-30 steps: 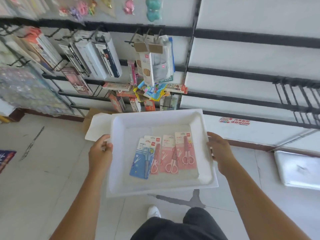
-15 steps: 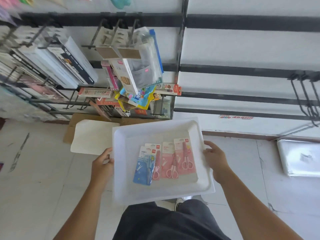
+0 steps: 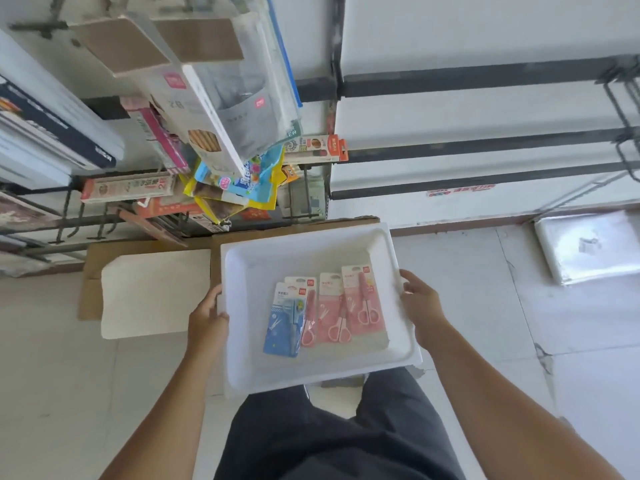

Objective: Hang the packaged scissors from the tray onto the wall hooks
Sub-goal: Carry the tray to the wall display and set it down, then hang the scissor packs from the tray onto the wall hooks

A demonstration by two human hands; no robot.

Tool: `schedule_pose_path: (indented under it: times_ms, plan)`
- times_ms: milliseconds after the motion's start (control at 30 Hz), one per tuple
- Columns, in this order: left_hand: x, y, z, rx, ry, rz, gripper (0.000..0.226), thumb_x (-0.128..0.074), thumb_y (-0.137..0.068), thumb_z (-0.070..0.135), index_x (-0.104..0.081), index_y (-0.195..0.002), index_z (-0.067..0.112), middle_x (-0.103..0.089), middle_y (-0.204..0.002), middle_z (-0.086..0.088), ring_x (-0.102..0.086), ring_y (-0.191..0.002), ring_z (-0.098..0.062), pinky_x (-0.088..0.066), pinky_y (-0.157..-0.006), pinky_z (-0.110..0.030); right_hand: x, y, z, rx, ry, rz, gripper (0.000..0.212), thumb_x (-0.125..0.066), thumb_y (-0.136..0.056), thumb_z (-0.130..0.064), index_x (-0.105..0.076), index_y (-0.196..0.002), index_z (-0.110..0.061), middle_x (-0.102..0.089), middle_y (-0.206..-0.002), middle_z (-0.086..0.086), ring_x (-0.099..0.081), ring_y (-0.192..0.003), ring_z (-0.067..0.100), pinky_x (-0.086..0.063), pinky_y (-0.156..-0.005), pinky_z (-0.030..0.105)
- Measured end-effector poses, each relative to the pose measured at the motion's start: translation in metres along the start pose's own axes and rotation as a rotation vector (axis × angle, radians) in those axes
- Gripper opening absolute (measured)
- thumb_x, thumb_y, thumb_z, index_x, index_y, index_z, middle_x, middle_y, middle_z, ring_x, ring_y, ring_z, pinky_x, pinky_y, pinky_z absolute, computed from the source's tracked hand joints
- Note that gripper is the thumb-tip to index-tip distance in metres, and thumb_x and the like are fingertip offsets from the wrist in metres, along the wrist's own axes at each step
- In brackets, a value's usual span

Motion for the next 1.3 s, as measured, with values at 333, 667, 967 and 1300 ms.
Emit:
schedule_pose_path:
  times_ms: [333, 667, 967, 1300]
  plan:
    - [-0.01, -0.029, -0.007, 0.038, -0.047, 0.038, 0.057, -0.043, -0.092, 0.0, -0.048, -0.144, 0.021, -0.05, -0.149, -0.006, -0.051, -0.131, -0.031, -0.046, -0.105, -0.048, -0.014, -0.012, -0.005, 0.034, -0.005, 0.056, 0.05, -0.042, -0.096, 0.001, -0.055, -0.141, -0.018, -0.067, -0.119, 0.008, -0.064, -0.082, 0.024, -0.056, -0.072, 0.036]
    - [-0.019, 0.008, 0.037, -0.383, -0.469, 0.299, 0.032, -0.057, -0.089, 0.002, -0.067, -0.117, 0.01, -0.066, -0.125, -0.01, -0.055, -0.117, -0.038, -0.04, -0.095, -0.048, -0.052, 0.035, -0.03, 0.372, 0.322, 0.087, 0.042, -0.045, -0.097, -0.005, -0.059, -0.131, -0.025, -0.054, -0.141, -0.004, -0.052, -0.12, 0.015, -0.05, -0.082, 0.023]
    - [-0.114, 0.001, -0.001, -0.206, -0.618, -0.044, 0.044, -0.061, -0.092, 0.025, -0.053, -0.134, 0.017, -0.06, -0.128, -0.008, -0.056, -0.118, -0.031, -0.048, -0.094, -0.043, -0.082, 0.004, 0.024, 0.124, 0.499, -0.038, 0.048, -0.044, -0.095, -0.014, -0.051, -0.142, -0.024, -0.047, -0.152, 0.003, -0.065, -0.108, 0.026, -0.052, -0.075, 0.032]
    - [-0.146, -0.03, -0.047, 0.051, -0.659, -0.106, 0.086, -0.079, -0.074, 0.031, -0.028, -0.144, 0.022, -0.049, -0.128, -0.018, -0.052, -0.118, -0.041, -0.036, -0.1, -0.049, -0.097, -0.032, 0.043, 0.055, 0.683, -0.058, 0.072, -0.046, -0.097, -0.037, -0.007, -0.158, -0.04, -0.036, -0.15, 0.005, -0.04, -0.13, 0.033, -0.039, -0.107, 0.054]
Point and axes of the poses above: each hand's wrist, its own y-axis away from the middle knuckle, its own x-axis out of the back of the hand, z = x × y, the point moved 8 cm from there along -y, towards the middle knuckle
